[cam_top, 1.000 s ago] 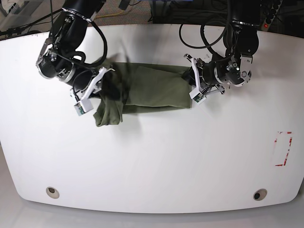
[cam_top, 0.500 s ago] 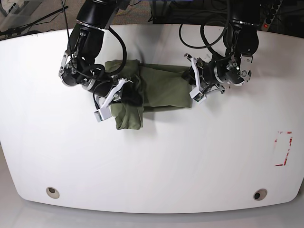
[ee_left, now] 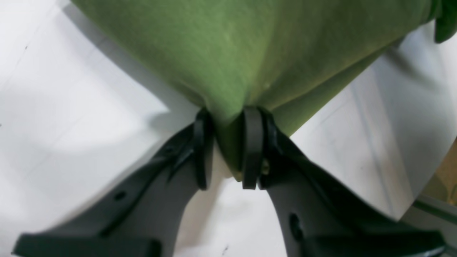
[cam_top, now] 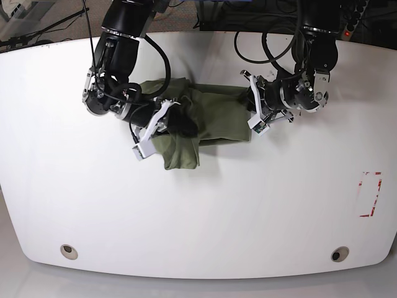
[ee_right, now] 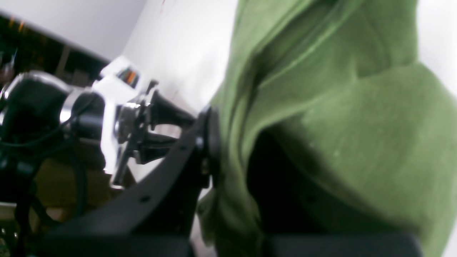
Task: Fold the T-shirt properly
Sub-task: 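Push the strip ends together with both grippers into a compact bundle, then release the bundle and flatten it with both grippers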
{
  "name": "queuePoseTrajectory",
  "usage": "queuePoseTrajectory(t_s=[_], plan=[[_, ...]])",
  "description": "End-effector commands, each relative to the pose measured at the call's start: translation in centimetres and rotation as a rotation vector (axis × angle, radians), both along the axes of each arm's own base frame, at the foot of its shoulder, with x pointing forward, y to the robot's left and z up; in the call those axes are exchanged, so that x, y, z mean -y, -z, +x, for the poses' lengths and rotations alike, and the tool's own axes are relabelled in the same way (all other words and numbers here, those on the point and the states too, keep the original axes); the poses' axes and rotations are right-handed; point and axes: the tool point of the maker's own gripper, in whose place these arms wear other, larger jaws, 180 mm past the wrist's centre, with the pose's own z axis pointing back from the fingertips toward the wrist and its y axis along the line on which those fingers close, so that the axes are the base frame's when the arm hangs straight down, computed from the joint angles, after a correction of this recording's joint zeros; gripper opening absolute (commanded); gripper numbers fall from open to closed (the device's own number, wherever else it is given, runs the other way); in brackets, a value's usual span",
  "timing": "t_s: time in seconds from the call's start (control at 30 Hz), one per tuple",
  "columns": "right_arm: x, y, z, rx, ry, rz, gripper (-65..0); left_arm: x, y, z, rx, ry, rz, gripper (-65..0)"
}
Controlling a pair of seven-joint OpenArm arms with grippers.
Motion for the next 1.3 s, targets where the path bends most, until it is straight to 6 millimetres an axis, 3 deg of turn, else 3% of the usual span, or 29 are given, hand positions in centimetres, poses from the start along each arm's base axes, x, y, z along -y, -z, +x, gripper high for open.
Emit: queuePoseTrajectory(t_s=[0.0, 0.13, 0.33, 0.43, 0.53, 0.67, 0.83, 1.0, 1.17, 1.27], plan=[[-1.2, -2.1, 1.1, 0.084, -0.011, 0.031, -65.0, 0.1, -0.7, 0.6, 0.026, 0.0, -0.011, -54.2], [-3.5, -1.4, 0.7, 0.097, -0.075, -0.037, -65.0, 0.2, -0.7, 0.6, 0.026, 0.002, -0.012, -54.2], [-2.9, -0.4, 1.2, 0.1, -0.052, -0.115, -63.7, 0.2, -0.7, 0.6, 0.026, 0.003, -0.014, -54.2], [-2.3, 0.5, 1.3, 0.09, -0.047, -0.185, -48.8, 0.1, -0.7, 0.6, 0.026, 0.003, -0.011, -54.2], [-1.6, 1.3, 1.5, 0.084, -0.04, -0.254, -27.9, 0.0, -0.7, 0.6, 0.026, 0.003, -0.009, -54.2], [-2.2, 1.7, 1.2, 0.086, -0.07, -0.303, -13.6, 0.1, -0.8, 0.7, 0.03, 0.002, -0.011, -54.2], [-3.5, -0.9, 0.8, 0.203, -0.119, -0.358, -15.7, 0.1, -0.9, 1.0, 0.033, -0.002, -0.015, -54.2], [-2.5, -2.8, 0.1, 0.281, -0.108, -0.398, -17.6, 0.1, -1.4, 1.2, 0.046, -0.008, -0.024, -54.2], [1.6, -2.1, 0.9, 0.238, -0.005, -0.434, -17.6, -0.7, -2.4, 2.0, 0.082, -0.032, -0.025, -54.2], [2.3, -1.6, 0.2, 0.219, -0.007, -0.415, -17.3, -1.0, -3.1, 2.4, 0.104, -0.052, -0.032, -54.2]])
